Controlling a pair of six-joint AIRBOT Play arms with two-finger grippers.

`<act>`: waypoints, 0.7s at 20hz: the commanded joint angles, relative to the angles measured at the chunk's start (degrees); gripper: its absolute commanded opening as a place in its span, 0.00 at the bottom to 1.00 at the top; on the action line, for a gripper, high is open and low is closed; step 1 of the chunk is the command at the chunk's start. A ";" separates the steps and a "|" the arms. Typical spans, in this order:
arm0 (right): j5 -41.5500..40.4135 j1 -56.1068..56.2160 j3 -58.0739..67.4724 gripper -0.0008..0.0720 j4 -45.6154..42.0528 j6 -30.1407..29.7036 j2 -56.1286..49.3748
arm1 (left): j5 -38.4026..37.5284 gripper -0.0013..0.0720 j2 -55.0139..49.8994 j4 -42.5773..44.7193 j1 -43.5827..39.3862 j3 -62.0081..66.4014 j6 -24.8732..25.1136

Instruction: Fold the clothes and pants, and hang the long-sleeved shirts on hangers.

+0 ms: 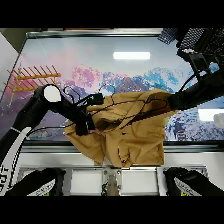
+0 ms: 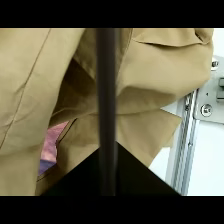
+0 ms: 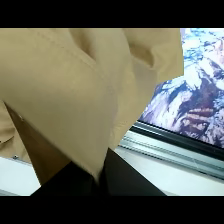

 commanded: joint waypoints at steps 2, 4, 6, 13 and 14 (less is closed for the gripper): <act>-0.11 -0.02 0.00 0.04 0.66 0.44 -0.04 | 0.72 0.03 -0.31 -1.14 0.02 0.07 0.20; -0.07 -0.02 0.00 0.04 2.71 1.11 -0.04 | 0.66 0.03 -0.31 -1.20 -0.02 0.07 0.24; -2.03 0.00 0.04 0.04 3.43 1.25 -0.04 | 0.63 0.03 -0.33 -3.41 -0.02 0.07 1.81; -6.80 5.95 0.13 0.04 3.41 4.76 -0.04 | 1.75 0.03 -0.33 -4.46 -0.02 0.07 4.04; -8.33 7.63 0.13 0.04 3.41 4.90 -0.07 | 1.73 0.03 -0.33 -4.48 -0.02 0.07 4.24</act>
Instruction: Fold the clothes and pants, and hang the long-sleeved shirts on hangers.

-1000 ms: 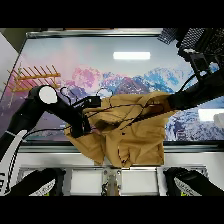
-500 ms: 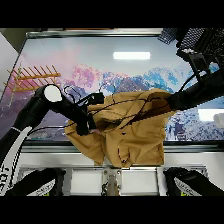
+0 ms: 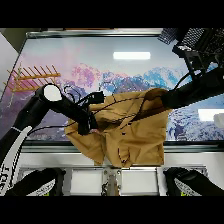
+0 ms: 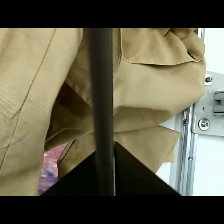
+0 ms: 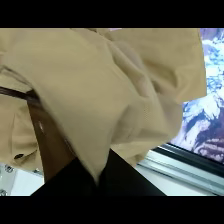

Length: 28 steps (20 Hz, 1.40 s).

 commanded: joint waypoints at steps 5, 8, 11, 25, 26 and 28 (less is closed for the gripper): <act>-9.16 12.17 0.09 0.04 0.48 2.78 -1.14 | 0.39 0.03 -0.02 -0.52 -0.02 0.07 1.11; -12.07 16.59 0.09 0.04 0.48 2.54 -2.86 | 0.37 0.03 -0.02 -0.83 -0.02 0.07 1.14; -15.91 20.17 0.09 0.04 0.50 2.23 -4.57 | 0.33 0.03 -0.02 -1.18 -0.02 0.07 1.14; 1.70 22.45 12.92 0.04 -11.82 5.66 -4.55 | -8.85 0.03 0.00 1.86 4.11 0.07 1.64; 4.17 20.87 14.19 0.04 -12.50 6.49 -4.55 | -8.94 0.03 0.00 1.86 4.13 0.07 1.64; 5.16 17.64 14.58 0.04 -13.27 6.67 -4.37 | -8.68 0.03 0.00 1.84 4.13 0.07 1.68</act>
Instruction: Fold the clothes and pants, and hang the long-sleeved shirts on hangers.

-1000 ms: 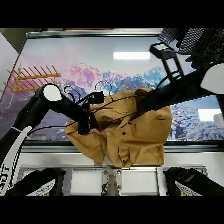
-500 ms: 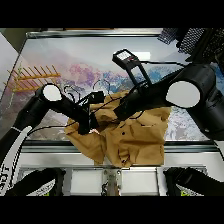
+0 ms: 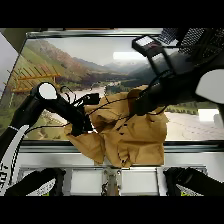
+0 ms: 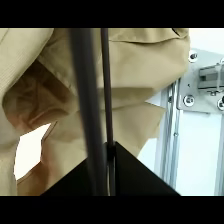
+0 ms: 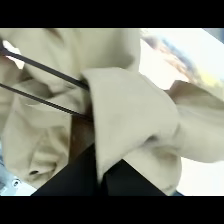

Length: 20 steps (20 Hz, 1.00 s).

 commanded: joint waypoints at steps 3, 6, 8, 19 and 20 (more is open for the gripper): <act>6.08 -6.27 2.71 0.04 -4.00 1.77 -0.55 | -1.33 0.03 -0.02 0.33 0.57 0.04 0.11; 5.33 -6.08 2.71 0.04 -3.93 -1.11 -2.40 | 1.22 0.03 -0.02 -0.13 0.57 0.04 0.11; 3.96 -5.40 2.69 0.04 -3.37 -1.20 -3.63 | 1.42 0.03 -0.02 -0.15 0.57 0.04 0.09; -9.62 10.91 2.71 0.04 -1.53 -2.25 -8.13 | 2.54 0.03 -0.04 -0.11 0.57 0.04 0.09; -10.01 12.09 2.71 0.04 -1.51 -2.27 -8.50 | 2.64 0.03 -0.04 -0.13 0.57 0.04 0.09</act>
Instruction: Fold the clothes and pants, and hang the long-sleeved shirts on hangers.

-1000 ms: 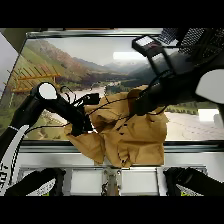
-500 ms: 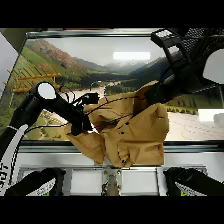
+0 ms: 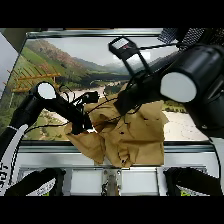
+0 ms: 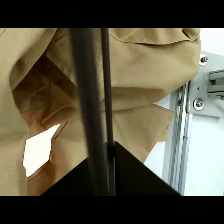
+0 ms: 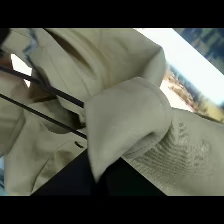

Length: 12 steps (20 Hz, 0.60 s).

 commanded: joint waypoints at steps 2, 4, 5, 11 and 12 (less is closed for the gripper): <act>-3.74 5.68 0.07 0.04 0.74 -0.39 -1.97 | 0.39 0.03 -0.04 0.00 0.04 0.04 -0.13; -4.00 7.08 0.04 0.04 0.74 -0.39 -2.56 | 0.39 0.03 -0.04 0.00 0.04 0.04 -0.13; -3.91 7.43 0.07 0.04 0.74 -0.39 -2.80 | 0.39 0.03 -0.04 0.02 0.04 0.04 -0.11; -3.15 7.39 0.07 0.06 1.16 -0.35 -2.93 | 0.35 0.03 -0.04 0.02 0.04 0.02 -0.13; -2.58 7.39 0.07 0.16 1.16 -0.35 -2.93 | 0.35 0.03 -0.04 0.02 0.04 0.02 -0.13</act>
